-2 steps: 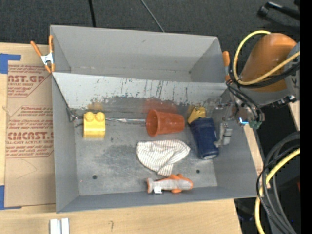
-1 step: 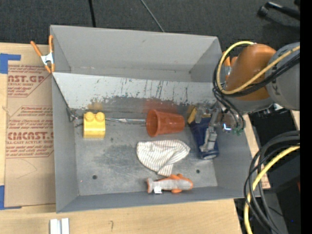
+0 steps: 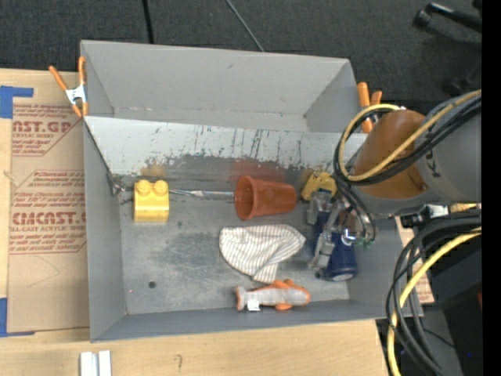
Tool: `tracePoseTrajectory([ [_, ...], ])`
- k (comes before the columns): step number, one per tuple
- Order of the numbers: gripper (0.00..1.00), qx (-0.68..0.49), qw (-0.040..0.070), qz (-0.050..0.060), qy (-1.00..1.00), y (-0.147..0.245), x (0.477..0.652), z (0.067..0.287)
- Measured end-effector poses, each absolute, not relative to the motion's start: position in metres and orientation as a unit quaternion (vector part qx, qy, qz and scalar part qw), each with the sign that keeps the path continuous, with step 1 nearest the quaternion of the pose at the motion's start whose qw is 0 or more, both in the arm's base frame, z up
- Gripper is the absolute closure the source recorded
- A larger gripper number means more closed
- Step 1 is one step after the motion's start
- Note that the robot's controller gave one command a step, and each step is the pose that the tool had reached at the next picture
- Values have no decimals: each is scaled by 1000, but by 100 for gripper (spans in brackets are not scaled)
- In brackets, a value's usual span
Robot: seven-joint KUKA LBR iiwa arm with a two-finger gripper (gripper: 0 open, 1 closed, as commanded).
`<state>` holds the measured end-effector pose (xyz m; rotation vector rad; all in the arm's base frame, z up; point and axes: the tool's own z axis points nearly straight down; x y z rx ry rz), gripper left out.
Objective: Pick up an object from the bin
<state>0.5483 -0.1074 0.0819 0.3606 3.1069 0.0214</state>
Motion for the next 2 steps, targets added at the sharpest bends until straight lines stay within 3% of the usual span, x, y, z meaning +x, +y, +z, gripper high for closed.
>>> tracePoseTrajectory([
  [1,0,87,0,0,996,-59,577,71],
  [2,0,-5,1,0,1000,-20,559,73],
])
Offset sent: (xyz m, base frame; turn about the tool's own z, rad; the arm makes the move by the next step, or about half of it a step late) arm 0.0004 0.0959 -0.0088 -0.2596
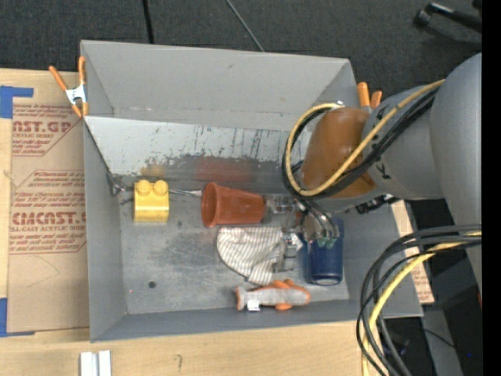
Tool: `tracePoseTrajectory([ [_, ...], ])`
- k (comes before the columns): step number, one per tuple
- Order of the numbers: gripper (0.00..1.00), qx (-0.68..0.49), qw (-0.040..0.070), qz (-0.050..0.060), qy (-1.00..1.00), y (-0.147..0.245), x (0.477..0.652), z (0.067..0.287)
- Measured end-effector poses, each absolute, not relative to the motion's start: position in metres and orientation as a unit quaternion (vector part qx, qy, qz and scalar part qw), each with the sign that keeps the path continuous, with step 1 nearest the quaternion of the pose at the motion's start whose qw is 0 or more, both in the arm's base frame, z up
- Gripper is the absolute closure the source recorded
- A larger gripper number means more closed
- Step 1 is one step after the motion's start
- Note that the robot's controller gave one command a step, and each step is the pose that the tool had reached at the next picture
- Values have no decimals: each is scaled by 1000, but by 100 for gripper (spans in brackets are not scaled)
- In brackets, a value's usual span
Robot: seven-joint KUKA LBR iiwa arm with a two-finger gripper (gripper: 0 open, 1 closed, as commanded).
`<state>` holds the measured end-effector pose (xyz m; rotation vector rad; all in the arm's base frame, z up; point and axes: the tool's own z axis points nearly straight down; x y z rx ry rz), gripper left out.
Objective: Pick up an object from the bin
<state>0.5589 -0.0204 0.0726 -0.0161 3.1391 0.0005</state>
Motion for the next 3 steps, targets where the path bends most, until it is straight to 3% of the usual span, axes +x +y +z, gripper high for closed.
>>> tracePoseTrajectory([
  [1,100,-78,0,0,997,-7,538,71],
  [2,100,-78,0,0,997,-7,538,71],
  [3,100,-99,2,0,995,-5,532,227],
])
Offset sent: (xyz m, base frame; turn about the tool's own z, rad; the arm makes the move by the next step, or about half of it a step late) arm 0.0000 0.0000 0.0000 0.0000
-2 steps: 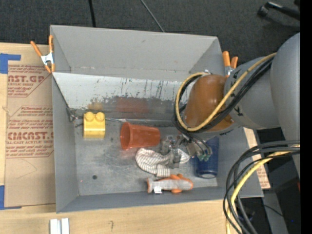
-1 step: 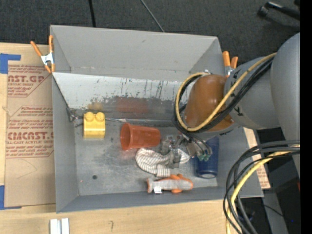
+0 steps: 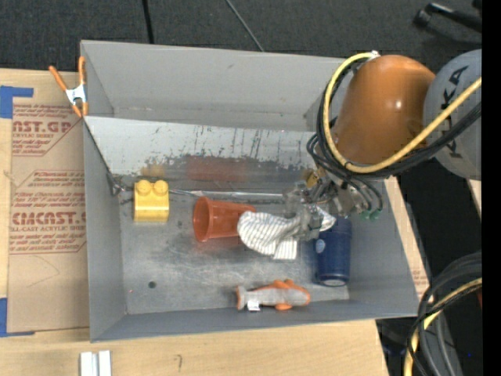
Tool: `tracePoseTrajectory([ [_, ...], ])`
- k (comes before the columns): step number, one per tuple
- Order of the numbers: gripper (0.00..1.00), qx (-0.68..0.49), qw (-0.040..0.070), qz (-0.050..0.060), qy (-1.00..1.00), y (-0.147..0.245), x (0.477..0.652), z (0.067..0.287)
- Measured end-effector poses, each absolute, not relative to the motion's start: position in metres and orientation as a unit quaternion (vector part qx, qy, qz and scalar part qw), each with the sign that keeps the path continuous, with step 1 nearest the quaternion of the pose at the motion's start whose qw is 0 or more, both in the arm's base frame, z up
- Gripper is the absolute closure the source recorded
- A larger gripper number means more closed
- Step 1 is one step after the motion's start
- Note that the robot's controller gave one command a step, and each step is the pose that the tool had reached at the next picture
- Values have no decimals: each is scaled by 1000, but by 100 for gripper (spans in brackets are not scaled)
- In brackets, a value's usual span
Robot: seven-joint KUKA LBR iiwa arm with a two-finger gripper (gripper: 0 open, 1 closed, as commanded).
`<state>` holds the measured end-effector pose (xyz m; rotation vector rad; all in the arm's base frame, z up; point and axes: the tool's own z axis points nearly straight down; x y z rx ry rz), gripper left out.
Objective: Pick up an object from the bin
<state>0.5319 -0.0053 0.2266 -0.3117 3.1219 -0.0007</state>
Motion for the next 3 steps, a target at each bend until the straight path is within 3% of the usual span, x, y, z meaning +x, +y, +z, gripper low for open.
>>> tracePoseTrajectory([
  [3,100,-104,2,0,995,-5,531,225],
])
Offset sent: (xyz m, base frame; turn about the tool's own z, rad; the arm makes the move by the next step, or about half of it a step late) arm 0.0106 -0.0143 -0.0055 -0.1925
